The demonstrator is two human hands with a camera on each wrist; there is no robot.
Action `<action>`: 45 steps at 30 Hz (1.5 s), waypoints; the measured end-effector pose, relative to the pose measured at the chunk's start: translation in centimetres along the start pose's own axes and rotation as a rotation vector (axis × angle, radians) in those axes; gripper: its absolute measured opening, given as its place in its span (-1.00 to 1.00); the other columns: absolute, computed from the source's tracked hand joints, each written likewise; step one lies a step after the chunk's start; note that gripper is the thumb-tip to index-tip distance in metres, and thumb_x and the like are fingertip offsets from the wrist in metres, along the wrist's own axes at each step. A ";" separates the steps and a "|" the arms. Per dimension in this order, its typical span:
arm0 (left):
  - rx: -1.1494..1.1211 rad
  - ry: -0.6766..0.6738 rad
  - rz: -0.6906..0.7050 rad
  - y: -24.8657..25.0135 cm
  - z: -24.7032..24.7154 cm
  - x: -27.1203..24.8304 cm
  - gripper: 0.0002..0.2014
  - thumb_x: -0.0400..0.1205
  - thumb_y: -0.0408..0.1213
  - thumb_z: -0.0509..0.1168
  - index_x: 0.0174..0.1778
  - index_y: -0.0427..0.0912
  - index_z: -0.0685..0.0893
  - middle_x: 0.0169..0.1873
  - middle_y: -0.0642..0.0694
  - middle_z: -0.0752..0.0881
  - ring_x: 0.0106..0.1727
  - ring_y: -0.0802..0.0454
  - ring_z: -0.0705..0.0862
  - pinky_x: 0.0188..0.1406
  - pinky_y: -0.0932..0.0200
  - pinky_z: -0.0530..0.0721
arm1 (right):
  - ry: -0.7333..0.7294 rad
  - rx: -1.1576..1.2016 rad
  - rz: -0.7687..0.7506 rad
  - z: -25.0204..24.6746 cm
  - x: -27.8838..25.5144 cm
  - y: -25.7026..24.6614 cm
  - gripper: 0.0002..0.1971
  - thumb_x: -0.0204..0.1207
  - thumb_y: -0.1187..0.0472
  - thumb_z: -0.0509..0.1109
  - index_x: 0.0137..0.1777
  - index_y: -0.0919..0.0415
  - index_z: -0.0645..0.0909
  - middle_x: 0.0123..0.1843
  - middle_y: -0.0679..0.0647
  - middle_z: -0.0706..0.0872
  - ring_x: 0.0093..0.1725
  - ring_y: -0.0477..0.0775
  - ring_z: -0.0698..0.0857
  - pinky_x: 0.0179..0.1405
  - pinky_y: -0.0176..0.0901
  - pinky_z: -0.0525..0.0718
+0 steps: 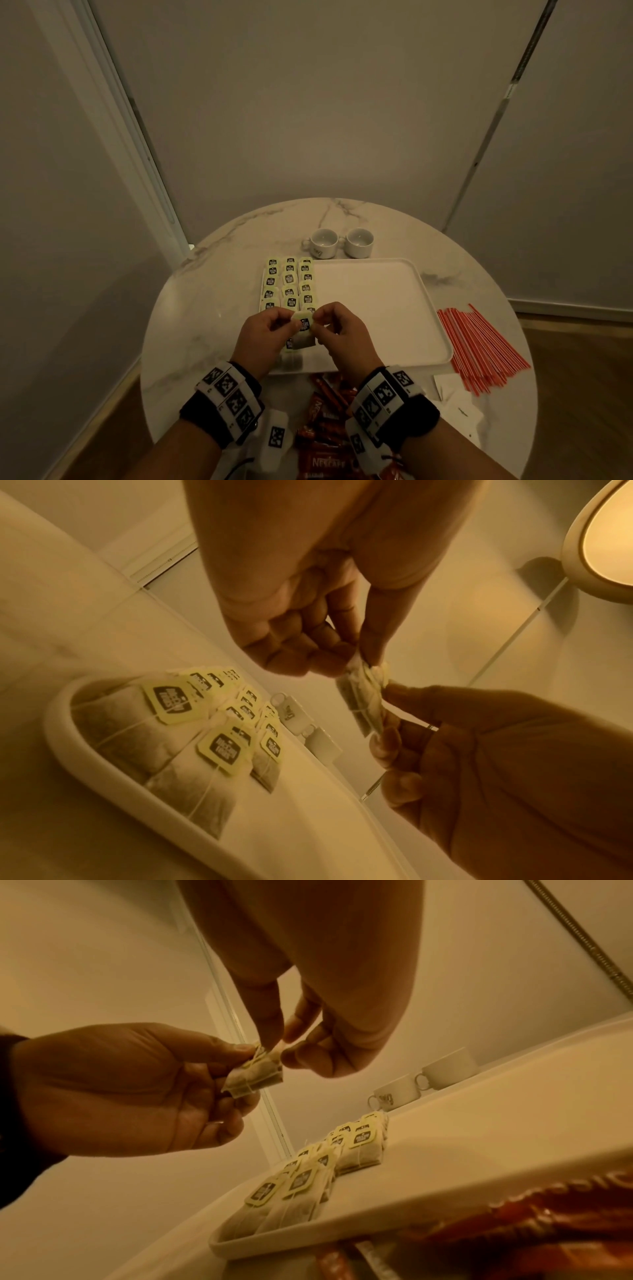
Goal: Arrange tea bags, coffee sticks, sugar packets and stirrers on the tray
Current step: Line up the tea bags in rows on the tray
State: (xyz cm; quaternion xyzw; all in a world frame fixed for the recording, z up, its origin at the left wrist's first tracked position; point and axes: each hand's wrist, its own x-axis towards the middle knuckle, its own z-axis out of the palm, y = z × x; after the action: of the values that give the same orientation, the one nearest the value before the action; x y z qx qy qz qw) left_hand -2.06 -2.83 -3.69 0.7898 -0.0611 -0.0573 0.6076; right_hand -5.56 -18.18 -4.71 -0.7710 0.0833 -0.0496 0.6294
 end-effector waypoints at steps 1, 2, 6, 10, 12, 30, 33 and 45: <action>0.006 -0.002 -0.002 -0.1 0.0 0.0 -0.95 0.56 -0.40 0.41 -0.11 -0.20 0.76 -0.21 -0.13 0.79 -0.35 0.30 0.68 -0.34 0.38 0.63 | -0.005 0.009 0.011 0.0 0.0 0.0 -0.85 0.48 0.31 0.46 0.00 0.13 0.61 -0.20 0.01 0.72 -0.37 -0.23 0.62 -0.41 -0.39 0.51; 0.013 -0.005 -0.004 -0.2 0.1 0.0 -0.95 0.57 -0.38 0.41 -0.11 -0.19 0.76 -0.21 -0.12 0.79 -0.36 0.30 0.68 -0.32 0.36 0.64 | -0.013 0.014 0.028 0.0 0.0 0.1 -0.81 0.47 0.32 0.46 0.04 0.11 0.61 -0.19 0.03 0.72 -0.36 -0.21 0.63 -0.42 -0.40 0.51; 0.004 -0.019 -0.030 -0.4 0.3 0.4 -0.95 0.55 -0.39 0.43 -0.10 -0.20 0.76 -0.21 -0.13 0.79 -0.31 0.26 0.72 -0.34 0.37 0.64 | -0.060 -0.006 0.117 -0.3 0.1 0.2 -0.75 0.41 0.43 0.44 0.05 0.18 0.62 -0.30 0.03 0.70 -0.44 -0.24 0.62 -0.47 -0.47 0.50; 0.075 -0.005 -0.092 -1.7 -0.3 1.0 -0.93 0.59 -0.36 0.39 -0.13 -0.10 0.75 -0.16 -0.05 0.80 -0.08 0.04 0.77 -0.01 0.09 0.75 | -0.034 -0.134 0.287 -1.0 1.2 1.4 -0.78 0.39 0.43 0.46 -0.06 0.18 0.54 -0.35 0.09 0.70 -0.46 -0.08 0.62 -0.56 -0.31 0.49; 0.196 -0.016 -0.101 -2.3 -0.7 0.9 -0.85 0.62 -0.36 0.33 -0.17 0.00 0.72 -0.14 0.02 0.77 -0.04 0.07 0.73 0.10 0.05 0.71 | -0.013 -0.155 0.405 -1.3 2.3 2.3 -0.76 0.36 0.46 0.47 -0.11 0.19 0.52 -0.38 0.14 0.67 -0.48 0.04 0.59 -0.59 -0.22 0.49; 1.013 -0.296 0.089 -4.1 -0.1 -0.4 -0.71 0.71 -0.05 0.10 0.28 0.18 0.64 0.24 0.10 0.56 0.27 0.01 0.41 0.24 0.10 0.51 | 0.015 -0.409 0.444 1.1 6.2 3.2 -0.70 0.29 0.41 0.46 -0.25 0.07 0.42 -0.10 0.08 0.65 -0.01 0.17 0.69 -0.10 -0.04 0.71; 1.020 -0.304 0.094 -4.1 -0.2 -0.4 -0.70 0.71 -0.05 0.10 0.28 0.16 0.64 0.26 0.10 0.56 0.29 0.01 0.40 0.26 0.07 0.51 | 0.008 -0.441 0.431 1.0 6.2 3.2 -0.69 0.29 0.40 0.49 -0.28 0.06 0.40 -0.15 0.03 0.61 -0.08 0.11 0.64 -0.26 -0.16 0.61; 0.972 -0.287 0.118 -4.2 -0.3 -0.6 -0.72 0.70 -0.06 0.12 0.25 0.14 0.66 0.25 0.13 0.58 0.29 0.03 0.40 0.30 0.07 0.49 | -0.051 -0.630 0.343 1.4 6.1 3.1 -0.72 0.38 0.35 0.44 -0.36 0.05 0.41 -0.22 -0.02 0.57 -0.11 0.04 0.57 -0.18 -0.21 0.48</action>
State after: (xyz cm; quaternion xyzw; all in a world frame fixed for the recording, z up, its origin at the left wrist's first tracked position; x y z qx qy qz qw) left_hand -2.50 -1.33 -7.69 0.9606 -0.2080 -0.0957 0.1577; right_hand 0.51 -18.65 -8.17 -0.9031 0.2068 0.1041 0.3618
